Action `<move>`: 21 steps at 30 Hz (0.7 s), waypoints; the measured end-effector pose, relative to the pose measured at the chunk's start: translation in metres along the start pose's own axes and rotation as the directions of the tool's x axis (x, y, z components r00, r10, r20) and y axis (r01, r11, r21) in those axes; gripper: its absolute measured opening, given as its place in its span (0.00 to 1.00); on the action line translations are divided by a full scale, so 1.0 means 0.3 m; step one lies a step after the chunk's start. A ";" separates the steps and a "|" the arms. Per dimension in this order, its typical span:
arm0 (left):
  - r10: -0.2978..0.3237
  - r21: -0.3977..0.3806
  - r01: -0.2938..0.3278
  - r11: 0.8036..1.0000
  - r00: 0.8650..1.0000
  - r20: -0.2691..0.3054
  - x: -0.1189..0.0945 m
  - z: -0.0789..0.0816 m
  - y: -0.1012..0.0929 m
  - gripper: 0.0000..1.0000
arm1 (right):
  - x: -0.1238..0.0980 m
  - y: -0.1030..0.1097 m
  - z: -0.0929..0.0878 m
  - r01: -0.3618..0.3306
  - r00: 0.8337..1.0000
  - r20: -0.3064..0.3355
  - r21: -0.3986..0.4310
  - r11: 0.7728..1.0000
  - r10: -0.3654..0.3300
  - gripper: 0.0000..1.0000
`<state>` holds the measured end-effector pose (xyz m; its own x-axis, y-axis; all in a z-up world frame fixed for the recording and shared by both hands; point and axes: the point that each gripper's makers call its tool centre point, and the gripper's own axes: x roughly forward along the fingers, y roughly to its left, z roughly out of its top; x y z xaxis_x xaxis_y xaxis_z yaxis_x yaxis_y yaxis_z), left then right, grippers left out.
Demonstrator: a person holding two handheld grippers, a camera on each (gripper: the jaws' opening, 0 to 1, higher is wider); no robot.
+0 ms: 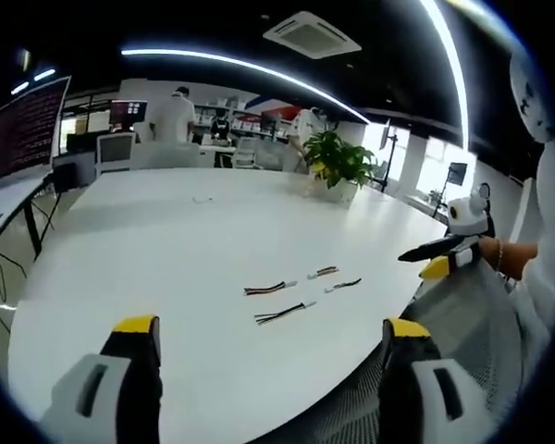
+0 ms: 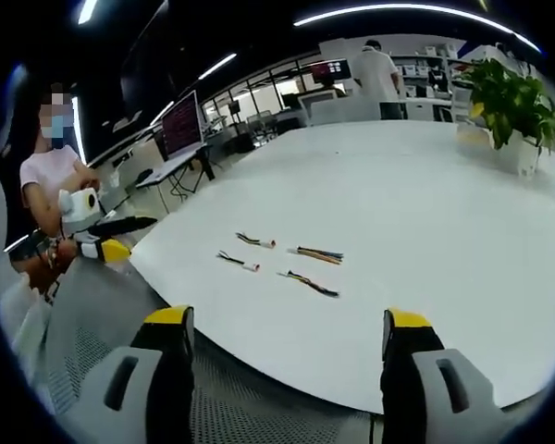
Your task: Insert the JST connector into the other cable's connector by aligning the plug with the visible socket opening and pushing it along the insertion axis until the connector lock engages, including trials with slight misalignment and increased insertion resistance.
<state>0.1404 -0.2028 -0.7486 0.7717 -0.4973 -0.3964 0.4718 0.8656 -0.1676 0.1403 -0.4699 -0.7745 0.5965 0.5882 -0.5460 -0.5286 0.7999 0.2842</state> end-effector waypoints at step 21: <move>-0.059 0.060 0.058 0.997 0.998 0.013 0.148 0.126 0.055 0.97 | 0.083 -0.105 0.140 -0.003 1.000 -0.011 -0.144 0.990 0.001 0.75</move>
<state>0.1986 -0.2126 -0.7349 0.7483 -0.5480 -0.3737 0.5403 0.8304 -0.1359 0.1971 -0.4753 -0.7638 0.5892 0.5879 -0.5543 -0.6116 0.7728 0.1696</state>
